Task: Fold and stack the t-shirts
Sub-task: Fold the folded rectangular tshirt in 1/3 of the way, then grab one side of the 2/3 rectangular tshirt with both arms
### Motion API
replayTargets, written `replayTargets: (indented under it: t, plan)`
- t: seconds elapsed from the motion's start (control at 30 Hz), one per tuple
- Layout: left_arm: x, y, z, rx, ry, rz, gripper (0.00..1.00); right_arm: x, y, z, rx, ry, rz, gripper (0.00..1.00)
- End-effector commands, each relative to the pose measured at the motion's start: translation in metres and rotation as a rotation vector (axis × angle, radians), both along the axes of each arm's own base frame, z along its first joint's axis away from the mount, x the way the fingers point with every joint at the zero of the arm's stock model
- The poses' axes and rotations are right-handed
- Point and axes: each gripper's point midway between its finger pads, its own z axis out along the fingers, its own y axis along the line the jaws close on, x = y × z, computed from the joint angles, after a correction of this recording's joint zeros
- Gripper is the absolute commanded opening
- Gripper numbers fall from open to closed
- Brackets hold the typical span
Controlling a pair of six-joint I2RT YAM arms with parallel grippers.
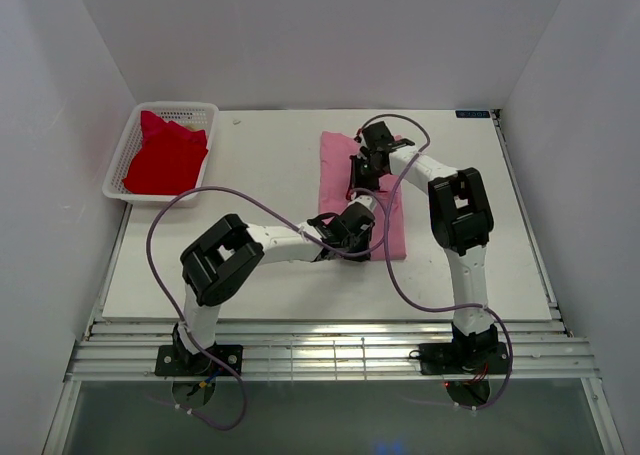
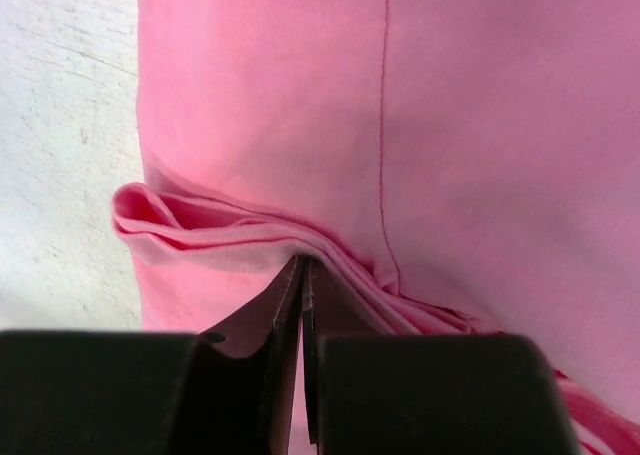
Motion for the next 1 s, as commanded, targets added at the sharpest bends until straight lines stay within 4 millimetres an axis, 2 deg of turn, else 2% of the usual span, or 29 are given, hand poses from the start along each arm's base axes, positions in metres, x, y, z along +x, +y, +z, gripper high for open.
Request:
replayTargets:
  t: [0.0,0.1,0.17,0.23,0.27,0.3,0.33,0.37,0.4,0.43,0.47,0.5,0.53,0.57,0.6,0.63,0.67,0.7,0.8,0.83,0.87,0.97]
  plan:
    - [-0.036,0.006,0.002,0.019,0.068,-0.059,0.0,0.019,0.013,0.02,0.045,-0.063,-0.005,0.08]
    - [-0.043,0.009,0.001,0.035,0.067,-0.068,0.0,0.036,0.018,0.041,0.059,-0.115,-0.015,0.08]
    - [-0.041,0.007,0.014,0.026,0.031,-0.065,0.0,0.045,0.02,0.066,0.073,-0.167,-0.021,0.08]
    - [-0.032,0.001,0.043,-0.008,-0.021,-0.05,0.0,0.045,0.016,0.083,0.064,-0.202,-0.031,0.08]
    - [-0.025,0.004,0.053,0.004,-0.051,-0.02,0.0,0.042,0.013,0.105,0.067,-0.242,-0.034,0.08]
    - [-0.019,0.004,0.066,-0.005,-0.081,-0.006,0.0,0.039,0.006,0.112,0.041,-0.265,-0.041,0.12]
    - [-0.011,-0.001,0.097,-0.046,-0.134,0.004,0.0,0.033,0.001,0.118,0.027,-0.28,-0.046,0.16]
    - [-0.005,0.006,0.106,-0.02,-0.165,0.037,0.0,0.019,-0.012,0.127,-0.004,-0.296,-0.058,0.2]
    - [0.0,0.009,0.116,-0.019,-0.188,0.056,0.06,0.009,-0.019,0.127,-0.028,-0.3,-0.055,0.28]
    - [0.004,0.011,0.128,-0.018,-0.213,0.068,0.19,-0.001,-0.026,0.127,-0.049,-0.3,-0.055,0.31]
    - [0.004,0.019,0.132,0.007,-0.222,0.077,0.47,-0.023,-0.039,0.122,-0.079,-0.284,-0.056,0.33]
    - [0.008,0.027,0.132,0.034,-0.243,0.1,0.62,-0.033,-0.049,0.117,-0.115,-0.276,-0.062,0.38]
    - [0.007,0.037,0.122,0.071,-0.238,0.111,0.73,-0.048,-0.057,0.111,-0.139,-0.252,-0.055,0.39]
    - [0.008,0.047,0.121,0.09,-0.241,0.126,0.8,-0.07,-0.07,0.1,-0.172,-0.224,-0.054,0.42]
    - [0.008,0.054,0.115,0.11,-0.241,0.138,0.86,-0.081,-0.076,0.094,-0.194,-0.21,-0.054,0.44]
    - [0.006,0.06,0.108,0.128,-0.232,0.143,0.87,-0.093,-0.082,0.089,-0.208,-0.194,-0.054,0.45]
    - [0.002,0.072,0.094,0.164,-0.21,0.147,0.87,-0.103,-0.086,0.094,-0.199,-0.205,-0.056,0.46]
    - [0.001,0.079,0.087,0.176,-0.196,0.164,0.87,-0.119,-0.099,0.075,-0.248,-0.171,-0.065,0.51]
    - [-0.005,0.098,0.065,0.225,-0.156,0.19,0.88,-0.138,-0.108,0.072,-0.238,-0.173,-0.087,0.64]
    - [-0.007,0.101,0.059,0.232,-0.143,0.191,0.88,-0.15,-0.114,0.059,-0.249,-0.146,-0.088,0.65]
    - [-0.007,0.103,0.055,0.237,-0.136,0.195,0.88,-0.153,-0.114,0.06,-0.239,-0.158,-0.099,0.67]
    - [-0.009,0.108,0.041,0.267,-0.122,0.199,0.87,-0.168,-0.122,0.04,-0.262,-0.114,-0.109,0.68]
